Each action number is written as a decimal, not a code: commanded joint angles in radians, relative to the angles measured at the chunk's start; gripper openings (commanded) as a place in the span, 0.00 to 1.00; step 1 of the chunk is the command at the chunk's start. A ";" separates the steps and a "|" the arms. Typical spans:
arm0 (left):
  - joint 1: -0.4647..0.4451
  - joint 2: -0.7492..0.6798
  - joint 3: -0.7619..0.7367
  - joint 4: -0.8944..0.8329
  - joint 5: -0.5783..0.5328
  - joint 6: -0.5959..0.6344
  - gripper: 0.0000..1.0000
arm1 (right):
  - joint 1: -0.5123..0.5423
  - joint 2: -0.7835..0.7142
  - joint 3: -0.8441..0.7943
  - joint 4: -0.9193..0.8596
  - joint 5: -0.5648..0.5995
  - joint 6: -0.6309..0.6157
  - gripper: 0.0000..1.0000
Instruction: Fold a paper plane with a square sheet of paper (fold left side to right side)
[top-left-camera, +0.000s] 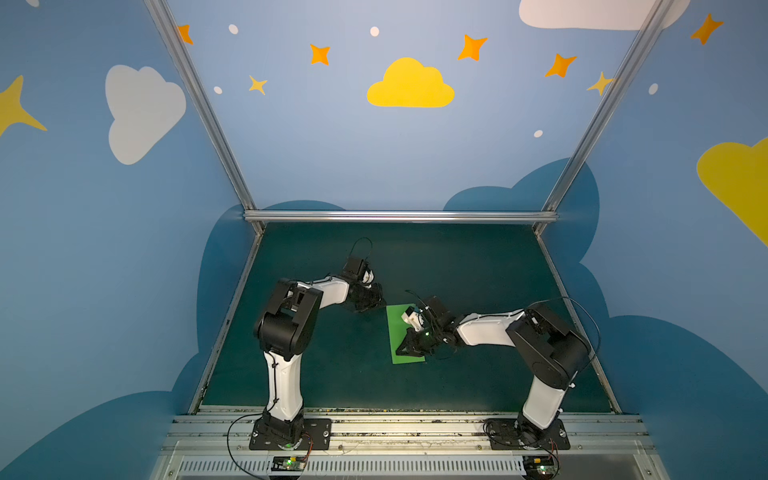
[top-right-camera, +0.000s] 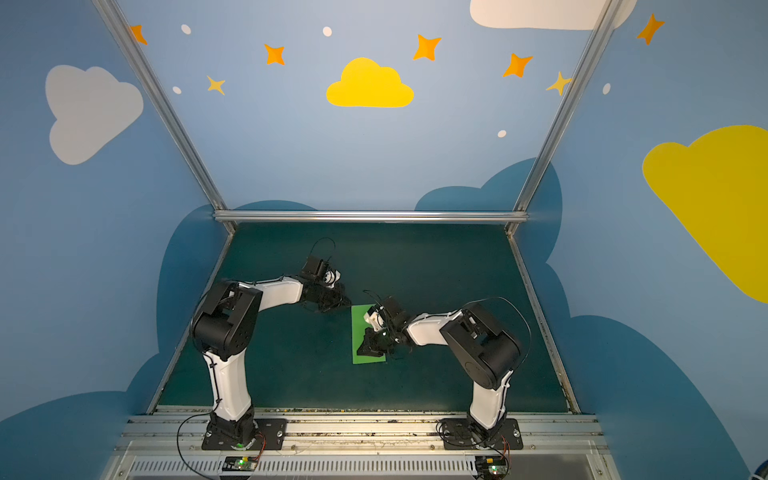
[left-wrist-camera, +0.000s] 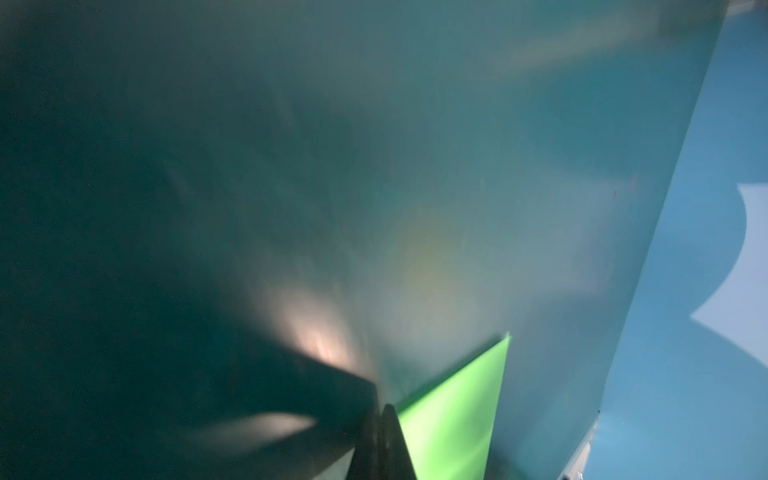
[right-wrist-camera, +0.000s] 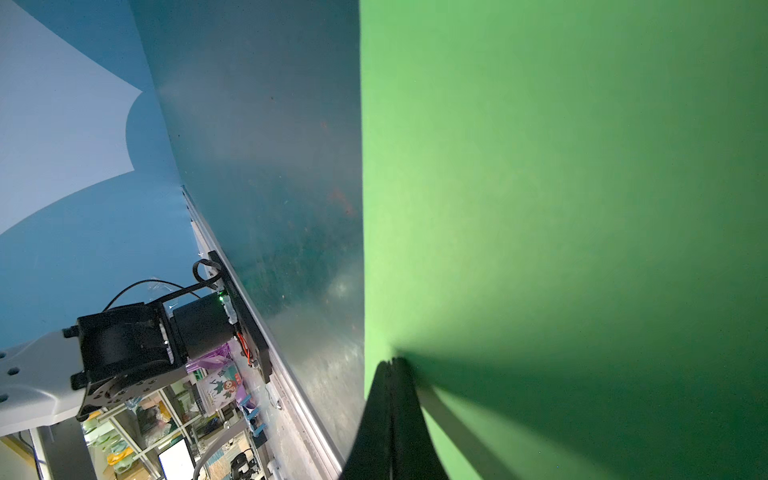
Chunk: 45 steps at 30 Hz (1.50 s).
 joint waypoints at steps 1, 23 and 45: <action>0.031 0.092 0.048 -0.142 -0.194 0.041 0.04 | 0.007 0.041 -0.048 -0.133 0.073 0.004 0.00; -0.161 -0.335 -0.176 -0.054 -0.132 -0.114 0.33 | -0.093 -0.348 -0.001 -0.356 0.132 -0.008 0.28; -0.170 -0.124 -0.054 -0.042 -0.143 -0.064 0.32 | -0.136 -0.428 -0.237 -0.233 0.101 0.082 0.57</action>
